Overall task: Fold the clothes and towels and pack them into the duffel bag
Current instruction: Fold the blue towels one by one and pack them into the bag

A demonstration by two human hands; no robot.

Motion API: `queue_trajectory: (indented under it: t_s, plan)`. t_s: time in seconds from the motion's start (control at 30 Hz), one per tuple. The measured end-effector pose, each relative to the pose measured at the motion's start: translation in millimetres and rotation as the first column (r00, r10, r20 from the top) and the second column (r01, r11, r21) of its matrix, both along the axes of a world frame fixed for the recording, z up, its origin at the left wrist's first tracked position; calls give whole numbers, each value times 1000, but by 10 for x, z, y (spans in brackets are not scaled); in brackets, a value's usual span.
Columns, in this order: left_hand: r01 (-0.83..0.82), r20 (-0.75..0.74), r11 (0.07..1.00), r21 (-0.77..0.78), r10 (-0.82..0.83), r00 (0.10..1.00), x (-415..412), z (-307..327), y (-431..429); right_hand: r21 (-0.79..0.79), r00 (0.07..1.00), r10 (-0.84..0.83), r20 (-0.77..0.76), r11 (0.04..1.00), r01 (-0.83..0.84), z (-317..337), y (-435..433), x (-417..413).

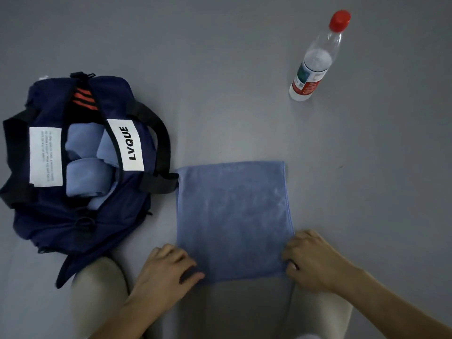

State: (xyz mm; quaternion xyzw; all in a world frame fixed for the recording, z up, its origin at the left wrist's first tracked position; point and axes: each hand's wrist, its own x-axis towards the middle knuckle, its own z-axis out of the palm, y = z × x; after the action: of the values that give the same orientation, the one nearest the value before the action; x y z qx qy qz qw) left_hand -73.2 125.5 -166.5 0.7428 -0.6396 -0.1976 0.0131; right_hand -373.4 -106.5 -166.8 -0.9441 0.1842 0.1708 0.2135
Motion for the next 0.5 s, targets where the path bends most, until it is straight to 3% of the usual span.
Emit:
queue_trajectory:
  t_s: [0.1,0.17,0.3,0.5]
  plan:
    - [-108,-42,985,-134,104,994,24,-40,-498,-60,964,-130,234,987,148,-73,-196,373]
    - [-169,-24,980,-110,167,986,72,-153,-894,-140,943,-170,288,966,217,-232,-361,691]
    - [-243,38,965,95,240,970,152,-487,-1439,-200,980,-184,72,960,195,-554,-687,1055]
    - [-219,115,972,87,209,971,366,-632,-2028,-261,979,-204,-28,946,190,-589,-1143,1055]
